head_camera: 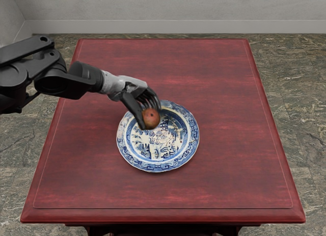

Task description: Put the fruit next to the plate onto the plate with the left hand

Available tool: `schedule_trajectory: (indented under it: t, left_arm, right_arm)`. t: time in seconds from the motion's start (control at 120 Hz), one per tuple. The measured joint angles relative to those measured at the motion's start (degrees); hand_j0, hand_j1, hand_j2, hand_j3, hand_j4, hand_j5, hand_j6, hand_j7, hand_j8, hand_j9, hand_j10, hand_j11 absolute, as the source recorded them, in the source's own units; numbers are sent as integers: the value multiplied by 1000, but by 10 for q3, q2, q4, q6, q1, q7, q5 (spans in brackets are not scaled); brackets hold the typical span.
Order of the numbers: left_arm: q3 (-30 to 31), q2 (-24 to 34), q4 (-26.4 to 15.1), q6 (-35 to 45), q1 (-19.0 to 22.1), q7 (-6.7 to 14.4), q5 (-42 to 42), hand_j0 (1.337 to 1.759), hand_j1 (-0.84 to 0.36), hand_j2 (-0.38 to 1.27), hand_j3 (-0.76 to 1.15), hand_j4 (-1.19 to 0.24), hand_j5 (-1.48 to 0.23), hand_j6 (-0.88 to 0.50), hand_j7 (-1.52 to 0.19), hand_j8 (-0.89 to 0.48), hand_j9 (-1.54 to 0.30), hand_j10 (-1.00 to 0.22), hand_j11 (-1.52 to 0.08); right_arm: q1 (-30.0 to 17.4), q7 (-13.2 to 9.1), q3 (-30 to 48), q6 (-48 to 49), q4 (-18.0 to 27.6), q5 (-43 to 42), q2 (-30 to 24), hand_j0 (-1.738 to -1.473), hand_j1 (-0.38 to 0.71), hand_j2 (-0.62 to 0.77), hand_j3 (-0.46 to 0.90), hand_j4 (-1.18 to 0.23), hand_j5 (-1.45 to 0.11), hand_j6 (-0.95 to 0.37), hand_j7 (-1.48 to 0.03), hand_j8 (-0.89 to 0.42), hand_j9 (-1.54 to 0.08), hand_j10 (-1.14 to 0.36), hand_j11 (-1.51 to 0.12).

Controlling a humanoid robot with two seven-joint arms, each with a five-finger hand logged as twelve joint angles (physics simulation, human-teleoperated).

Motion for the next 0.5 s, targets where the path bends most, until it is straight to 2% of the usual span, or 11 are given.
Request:
schedule_trajectory:
  t: [0.033, 0.058, 0.133, 0.225, 0.392, 0.5]
  left_arm:
    - [0, -2, -1, 0, -1, 1, 1, 1658, -251, 516, 0, -597, -817, -513, -812, -491, -792, -622, -794]
    - [-2, -8, -1, -1, -1, 1, 2, 1658, -196, 454, 0, -541, -737, -467, -732, -447, -715, -619, -718]
    - [-14, -8, -2, -1, -1, 1, -16, 1658, -44, 317, 0, -388, -528, -336, -524, -323, -512, -442, -514]
    - [-36, 14, -1, -1, 2, 1, -81, 1658, 82, 205, 0, -261, -355, -229, -352, -220, -345, -296, -346]
    - [-98, 125, -1, -1, 74, 1, -226, 1658, 212, 94, 0, -132, -178, -117, -177, -113, -173, -147, -174]
    - [-109, 189, -1, -1, 111, 2, -273, 1658, 256, 57, 0, -88, -118, -79, -117, -77, -115, -97, -115]
  right_arm:
    - [0, 0, 0, 0, 0, 0, 0, -1658, -349, 0, 0, 0, 0, 0, 0, 0, 0, 0, 0]
    - [0, 0, 0, 0, 0, 0, 0, -1658, -349, 0, 0, 0, 0, 0, 0, 0, 0, 0, 0]
    - [0, 0, 0, 0, 0, 0, 0, -1658, -349, 0, 0, 0, 0, 0, 0, 0, 0, 0, 0]
    - [0, 0, 0, 0, 0, 0, 0, -1658, -349, 0, 0, 0, 0, 0, 0, 0, 0, 0, 0]
    - [0, 0, 0, 0, 0, 0, 0, -1658, -349, 0, 0, 0, 0, 0, 0, 0, 0, 0, 0]
    - [0, 0, 0, 0, 0, 0, 0, -1658, -349, 0, 0, 0, 0, 0, 0, 0, 0, 0, 0]
